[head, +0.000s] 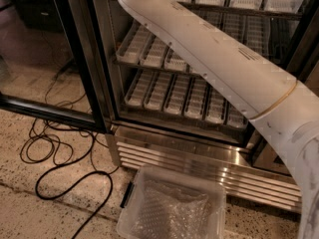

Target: Pick coke can from top shelf of fridge

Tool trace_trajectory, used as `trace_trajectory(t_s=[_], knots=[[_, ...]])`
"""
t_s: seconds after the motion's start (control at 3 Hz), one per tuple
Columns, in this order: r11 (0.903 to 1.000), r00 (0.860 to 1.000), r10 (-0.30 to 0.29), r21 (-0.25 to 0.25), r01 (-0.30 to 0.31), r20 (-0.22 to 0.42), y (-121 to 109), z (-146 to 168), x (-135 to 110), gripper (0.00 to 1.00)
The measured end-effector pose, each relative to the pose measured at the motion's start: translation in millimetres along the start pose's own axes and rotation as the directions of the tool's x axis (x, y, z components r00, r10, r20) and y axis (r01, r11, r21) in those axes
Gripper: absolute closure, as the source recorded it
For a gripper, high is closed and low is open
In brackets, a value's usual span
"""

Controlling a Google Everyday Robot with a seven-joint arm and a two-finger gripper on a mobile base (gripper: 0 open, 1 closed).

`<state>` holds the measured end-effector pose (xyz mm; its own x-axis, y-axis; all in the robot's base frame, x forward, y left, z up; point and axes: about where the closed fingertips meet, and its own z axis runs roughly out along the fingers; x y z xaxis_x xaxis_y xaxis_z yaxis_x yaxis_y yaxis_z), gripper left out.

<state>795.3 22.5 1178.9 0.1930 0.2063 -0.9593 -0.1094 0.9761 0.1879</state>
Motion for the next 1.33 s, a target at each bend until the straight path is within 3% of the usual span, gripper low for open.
trace_trajectory(t_s=[0.33,0.67,1.0,1.33], knots=[[0.9943,1.0,-0.007,0.106,0.009,-0.023,-14.5,-35.4,2.0,1.0],[0.9763,0.998,-0.008,0.215,0.022,-0.066,-28.6,-67.6,14.6,1.0],[0.9595,0.995,-0.041,0.274,0.066,-0.096,-43.0,-73.9,19.2,1.0],[0.9554,0.992,-0.047,0.285,0.078,-0.114,-48.3,-79.9,15.0,1.0]])
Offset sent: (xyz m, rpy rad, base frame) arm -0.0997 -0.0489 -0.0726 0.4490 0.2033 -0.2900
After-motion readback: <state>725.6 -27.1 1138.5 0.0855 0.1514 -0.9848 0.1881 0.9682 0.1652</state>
